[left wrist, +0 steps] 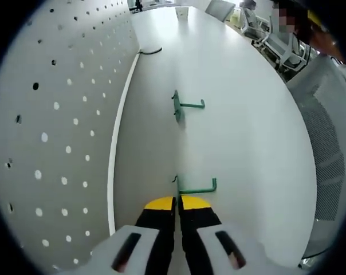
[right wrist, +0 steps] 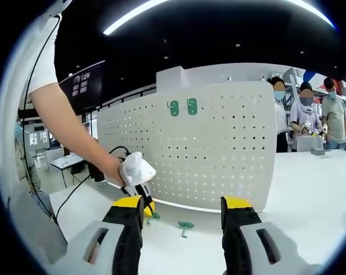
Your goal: Insert the hook assembly into the mounting plate slot until the hook locks in place.
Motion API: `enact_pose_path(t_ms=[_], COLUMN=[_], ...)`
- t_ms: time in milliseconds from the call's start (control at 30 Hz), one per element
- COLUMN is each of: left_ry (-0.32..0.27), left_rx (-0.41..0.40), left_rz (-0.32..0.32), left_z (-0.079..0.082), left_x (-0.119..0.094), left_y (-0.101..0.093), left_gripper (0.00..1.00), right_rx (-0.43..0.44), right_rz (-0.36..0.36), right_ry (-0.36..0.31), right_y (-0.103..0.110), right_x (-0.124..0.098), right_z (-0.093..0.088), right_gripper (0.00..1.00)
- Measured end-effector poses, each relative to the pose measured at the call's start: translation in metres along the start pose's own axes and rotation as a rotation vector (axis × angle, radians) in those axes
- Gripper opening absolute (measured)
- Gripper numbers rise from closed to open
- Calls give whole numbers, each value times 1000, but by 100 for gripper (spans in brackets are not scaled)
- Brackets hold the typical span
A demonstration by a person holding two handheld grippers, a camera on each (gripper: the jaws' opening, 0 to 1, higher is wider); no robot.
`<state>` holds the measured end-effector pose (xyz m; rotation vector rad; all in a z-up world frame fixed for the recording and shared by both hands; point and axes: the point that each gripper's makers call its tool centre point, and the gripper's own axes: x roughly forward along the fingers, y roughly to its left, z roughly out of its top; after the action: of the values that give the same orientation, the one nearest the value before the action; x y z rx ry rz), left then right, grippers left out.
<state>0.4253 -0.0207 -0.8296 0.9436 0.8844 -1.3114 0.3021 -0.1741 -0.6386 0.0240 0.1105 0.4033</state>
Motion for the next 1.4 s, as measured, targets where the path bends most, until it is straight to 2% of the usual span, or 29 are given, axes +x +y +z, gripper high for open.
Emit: enact_pose_path(t_ms=[200, 267, 400, 500, 833, 1100, 1167, 1233, 1267, 1400], left_ry=[-38, -55, -70, -84, -185, -243, -265, -287, -316, -350], left_rx=[-21, -50, -30, -44, -81, -79, -101, -108, -127, -149], left_rz=[-4, -18, -4, -2, 36, 71, 52, 62, 58, 69], left_z=[0, 1, 0, 2, 19, 30, 33, 34, 38, 40], left_x=[-1, -1, -3, -4, -19, -29, -31, -34, -37, -44], left_y=[-3, -5, -5, -4, 2, 2, -2, -1, -2, 0], left_gripper=[2, 2, 2, 2, 2, 2, 2, 2, 2, 2], right_rx=[12, 14, 27, 30, 29, 45, 44, 42, 42, 39], right_rz=[5, 6, 2, 1, 2, -2, -1, 4, 6, 11], right_ry=[0, 0, -5, -6, -9, -18, -19, -19, -19, -19], right_y=[1, 1, -1, -1, -1, -3, -3, -1, -1, 0], right_x=[0, 1, 0, 0, 0, -1, -1, 0, 0, 0], right_z=[-1, -1, 0, 0, 0, 1, 2, 2, 1, 2], right_gripper=[52, 52, 52, 52, 53, 53, 53, 53, 53, 53])
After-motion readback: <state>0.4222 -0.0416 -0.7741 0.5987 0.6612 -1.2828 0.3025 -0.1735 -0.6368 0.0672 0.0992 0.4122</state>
